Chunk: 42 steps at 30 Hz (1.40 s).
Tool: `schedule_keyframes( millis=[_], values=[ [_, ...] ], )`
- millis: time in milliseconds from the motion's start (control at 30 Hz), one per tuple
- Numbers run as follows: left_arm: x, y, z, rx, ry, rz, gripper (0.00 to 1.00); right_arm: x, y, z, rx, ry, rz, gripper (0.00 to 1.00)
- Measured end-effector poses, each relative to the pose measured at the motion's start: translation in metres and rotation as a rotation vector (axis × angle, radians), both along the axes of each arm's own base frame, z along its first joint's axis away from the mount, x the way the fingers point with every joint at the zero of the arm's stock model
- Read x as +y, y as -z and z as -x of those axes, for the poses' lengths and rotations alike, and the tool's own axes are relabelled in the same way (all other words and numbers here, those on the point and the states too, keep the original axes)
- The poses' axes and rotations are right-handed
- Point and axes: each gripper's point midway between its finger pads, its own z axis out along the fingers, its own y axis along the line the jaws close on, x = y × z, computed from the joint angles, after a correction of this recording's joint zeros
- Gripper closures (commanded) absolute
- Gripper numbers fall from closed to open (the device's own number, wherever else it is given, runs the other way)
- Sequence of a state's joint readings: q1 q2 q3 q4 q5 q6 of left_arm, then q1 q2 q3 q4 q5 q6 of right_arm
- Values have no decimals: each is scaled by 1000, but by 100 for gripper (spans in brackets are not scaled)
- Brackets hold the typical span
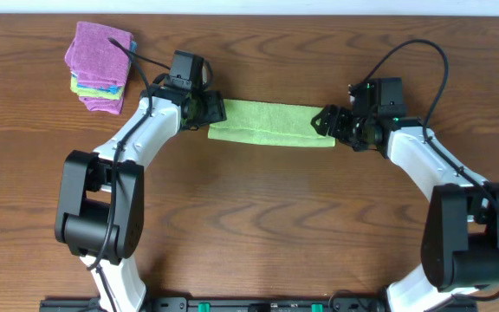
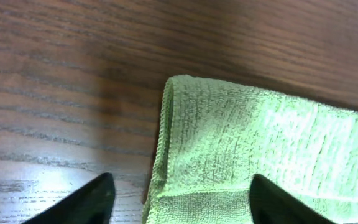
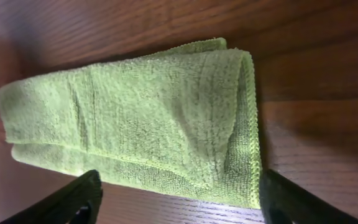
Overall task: Fold the cloth
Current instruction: 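Hold the folded strip ends with both grippers and press it flat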
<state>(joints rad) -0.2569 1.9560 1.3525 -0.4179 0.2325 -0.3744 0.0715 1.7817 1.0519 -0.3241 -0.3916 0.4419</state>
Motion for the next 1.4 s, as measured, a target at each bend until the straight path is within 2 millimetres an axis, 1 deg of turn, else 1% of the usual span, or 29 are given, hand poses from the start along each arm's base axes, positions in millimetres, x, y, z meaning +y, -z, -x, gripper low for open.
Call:
schedule_keyframes(
  millis=[33, 67, 100, 133, 300, 367, 500, 533, 667, 733, 800, 867, 1000, 1133, 1400],
  values=[
    [0, -1, 0, -5, 12, -5, 45, 0, 0, 0, -3, -4, 0, 99],
    [0, -2, 0, -12, 23, -9, 72, 1, -1, -1, -5, -7, -3, 99],
    [0, -5, -1, -21, 34, -11, 92, 2, -3, -2, -12, -9, -8, 99],
    [-1, -8, -1, -32, 44, -15, 94, 2, -6, -5, -20, -8, -12, 99],
    [-8, -29, -13, -132, 87, -43, 94, 8, -29, -29, -122, -16, -5, 99],
    [-12, -35, -19, -173, 93, -76, 94, 9, -28, -30, -128, -9, 29, 99],
    [-19, -36, -25, -214, 101, -116, 94, 9, -22, -30, -131, 10, 121, 99],
    [-21, -34, -26, -220, 102, -119, 94, 9, -21, -30, -133, 16, 147, 99],
    [-21, -10, -27, -185, 104, -145, 94, 8, -9, -30, -121, 29, 216, 98],
    [-20, 7, -26, -154, 105, -158, 95, 5, 6, -29, -91, 35, 242, 99],
    [-19, 20, -25, -131, 106, -167, 94, -1, 31, -26, -39, 41, 278, 98],
    [-20, 23, -24, -125, 108, -169, 95, -3, 48, -22, 0, 41, 291, 99],
    [-24, 30, -21, -110, 121, -173, 94, -3, 50, -25, 1, 50, 293, 99],
    [-23, 49, -4, -27, 140, -199, 94, -3, 51, -25, 3, 51, 295, 98],
    [-16, 51, 19, 89, 147, -229, 94, -1, 51, -23, 10, 44, 286, 98]
  ],
)
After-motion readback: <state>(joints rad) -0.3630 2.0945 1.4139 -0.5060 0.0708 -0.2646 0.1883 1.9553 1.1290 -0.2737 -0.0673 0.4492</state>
